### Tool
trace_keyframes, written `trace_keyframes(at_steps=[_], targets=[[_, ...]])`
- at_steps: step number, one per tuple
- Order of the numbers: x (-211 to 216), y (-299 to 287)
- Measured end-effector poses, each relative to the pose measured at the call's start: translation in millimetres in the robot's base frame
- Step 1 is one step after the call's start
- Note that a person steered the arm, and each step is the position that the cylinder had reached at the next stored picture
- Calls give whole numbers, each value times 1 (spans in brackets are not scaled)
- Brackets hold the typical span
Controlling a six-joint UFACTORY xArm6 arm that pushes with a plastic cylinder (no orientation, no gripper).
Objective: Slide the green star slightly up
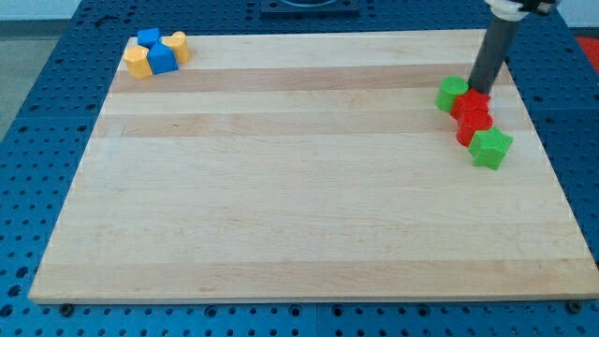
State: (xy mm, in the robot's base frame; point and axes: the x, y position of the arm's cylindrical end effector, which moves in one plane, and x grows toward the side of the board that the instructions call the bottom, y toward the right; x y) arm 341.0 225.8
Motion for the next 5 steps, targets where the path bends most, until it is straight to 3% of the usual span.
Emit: trace_keyframes(at_steps=[3, 4, 5], targets=[[-1, -34], [-14, -11], [-32, 54]])
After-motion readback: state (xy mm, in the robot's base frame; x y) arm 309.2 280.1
